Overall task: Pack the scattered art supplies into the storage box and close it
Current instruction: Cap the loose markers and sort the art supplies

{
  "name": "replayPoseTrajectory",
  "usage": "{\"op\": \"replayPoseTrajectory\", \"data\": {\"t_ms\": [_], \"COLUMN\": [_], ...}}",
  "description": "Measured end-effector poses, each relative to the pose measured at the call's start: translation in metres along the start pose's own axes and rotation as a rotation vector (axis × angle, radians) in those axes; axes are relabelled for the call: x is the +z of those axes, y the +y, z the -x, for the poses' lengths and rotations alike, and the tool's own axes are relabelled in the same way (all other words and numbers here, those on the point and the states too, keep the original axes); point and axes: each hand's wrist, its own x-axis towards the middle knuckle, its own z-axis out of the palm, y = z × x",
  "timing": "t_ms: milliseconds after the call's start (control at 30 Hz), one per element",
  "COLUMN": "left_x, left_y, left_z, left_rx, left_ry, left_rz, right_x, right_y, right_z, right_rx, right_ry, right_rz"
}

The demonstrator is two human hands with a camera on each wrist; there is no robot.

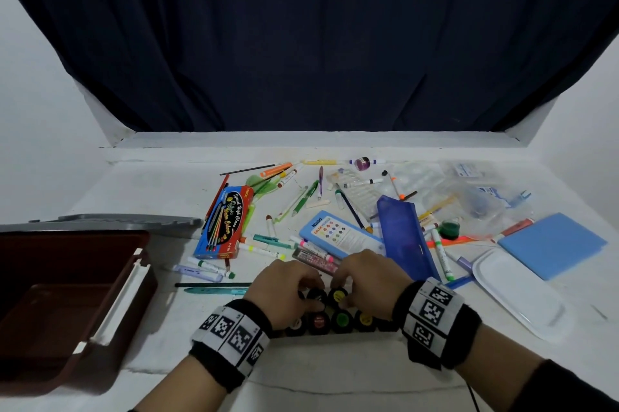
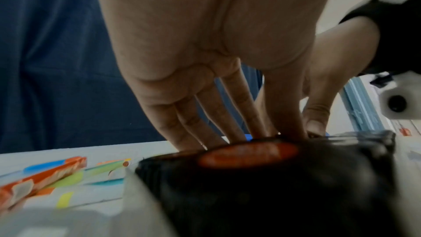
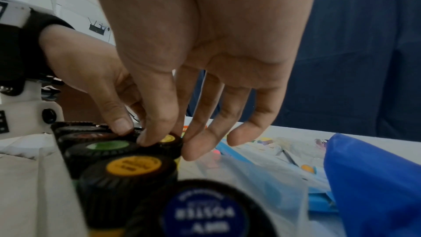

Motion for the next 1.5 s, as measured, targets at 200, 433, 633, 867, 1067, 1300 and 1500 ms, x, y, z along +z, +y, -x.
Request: {"op": "replayPoseTrajectory", "data": {"t_ms": [200, 433, 633, 867, 1067, 1300, 1500], "left_x": [-0.003, 0.001, 0.011, 0.016, 0.009, -0.019, -0.037], "left_y": [-0.004, 0.015, 0.038, 0.090, 0.146, 0.160, 0.129], "left_z": [0.000, -0.008, -0.005, -0.018, -0.037, -0.096, -0.205], "left_rx": [-0.011, -0.096, -0.079, -0.056, -0.039, -0.004, -0.032], "left_ry": [-0.041, -0.002, 0.029, 0.203, 0.388, 0.328, 0.236], "left_rz": [0.100, -0.001, -0.024, 0.195, 0.329, 0.299, 0.209], "right_x": [-0.006, -0.053, -0.059, -0.064, -0.066, -0.101, -0.125], "right_y": [0.025, 0.121, 0.202, 0.233, 0.255, 0.260, 0.251], "right_z": [0.010, 0.026, 0.021, 0.006, -0.001, 0.001, 0.002], "right_rx": [-0.010, 0.076, 0.050, -0.075, -0.186, -0.131, 0.002], "right_ry": [0.067, 0.297, 0.092, -0.094, -0.006, 0.352, 0.606], "right_rz": [-0.166, 0.227, 0.556, 0.723, 0.646, 0.154, -0.719]}}
